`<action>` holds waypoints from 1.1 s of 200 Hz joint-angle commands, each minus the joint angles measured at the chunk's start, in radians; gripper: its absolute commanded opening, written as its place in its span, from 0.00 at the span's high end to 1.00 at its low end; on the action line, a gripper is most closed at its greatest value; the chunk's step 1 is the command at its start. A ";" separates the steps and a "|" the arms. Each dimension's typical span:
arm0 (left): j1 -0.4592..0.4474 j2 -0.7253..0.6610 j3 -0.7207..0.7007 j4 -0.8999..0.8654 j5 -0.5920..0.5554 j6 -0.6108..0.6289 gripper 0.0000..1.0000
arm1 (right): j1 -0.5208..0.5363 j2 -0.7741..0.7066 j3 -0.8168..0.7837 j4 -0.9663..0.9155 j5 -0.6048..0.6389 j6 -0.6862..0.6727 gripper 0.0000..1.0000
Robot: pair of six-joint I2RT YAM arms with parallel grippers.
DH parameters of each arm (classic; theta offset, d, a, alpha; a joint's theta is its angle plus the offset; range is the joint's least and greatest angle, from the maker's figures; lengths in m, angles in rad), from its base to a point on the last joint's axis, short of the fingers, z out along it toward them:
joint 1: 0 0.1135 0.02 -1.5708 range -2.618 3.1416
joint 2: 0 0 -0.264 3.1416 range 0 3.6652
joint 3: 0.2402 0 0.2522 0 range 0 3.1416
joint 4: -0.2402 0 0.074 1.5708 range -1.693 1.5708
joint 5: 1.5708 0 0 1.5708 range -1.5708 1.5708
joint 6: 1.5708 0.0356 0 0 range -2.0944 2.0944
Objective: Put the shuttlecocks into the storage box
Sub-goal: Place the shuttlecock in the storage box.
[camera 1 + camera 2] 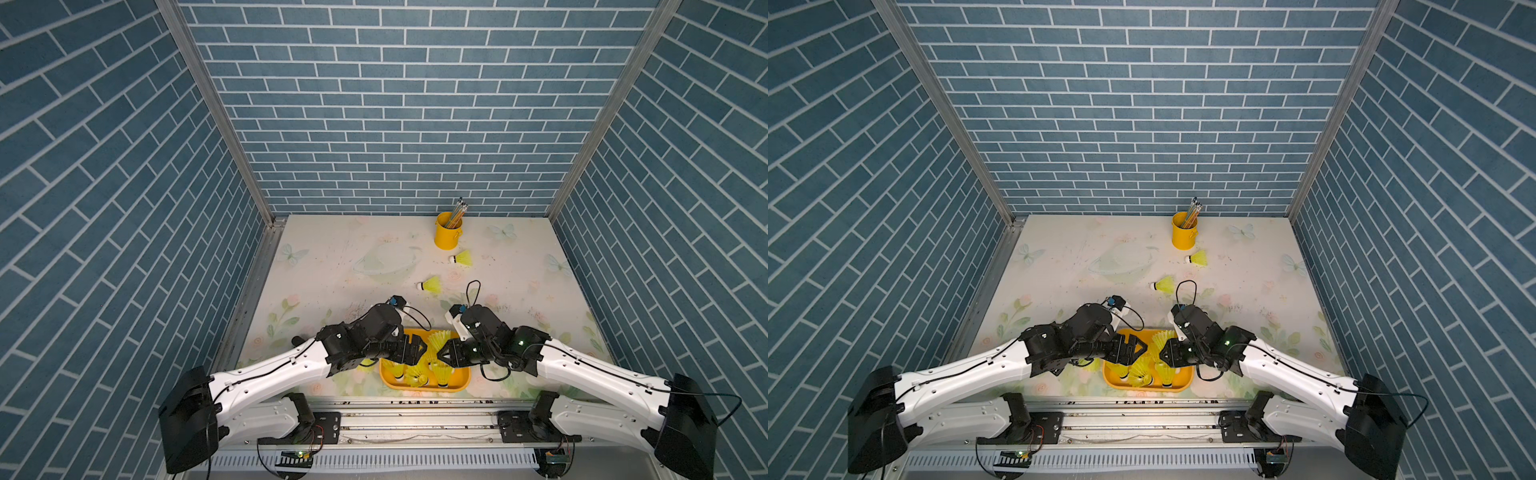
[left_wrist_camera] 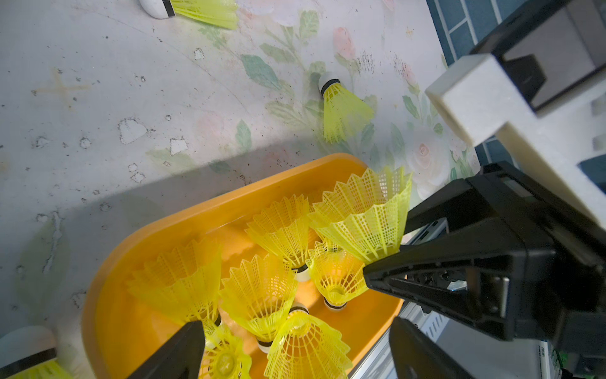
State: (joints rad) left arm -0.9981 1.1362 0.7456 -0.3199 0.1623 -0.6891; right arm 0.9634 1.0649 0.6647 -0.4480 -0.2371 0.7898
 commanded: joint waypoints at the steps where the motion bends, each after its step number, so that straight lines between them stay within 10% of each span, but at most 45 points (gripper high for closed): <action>1: -0.012 0.012 -0.012 0.005 -0.009 -0.004 0.06 | 0.011 0.010 -0.020 0.009 0.036 0.032 0.84; 220: -0.034 0.021 -0.017 0.016 -0.014 -0.003 0.06 | 0.040 0.020 0.031 -0.069 0.060 0.028 0.58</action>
State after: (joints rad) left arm -1.0264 1.1519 0.7395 -0.3161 0.1577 -0.6930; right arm 0.9977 1.1057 0.6598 -0.4732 -0.2020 0.8082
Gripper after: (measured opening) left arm 0.940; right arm 0.416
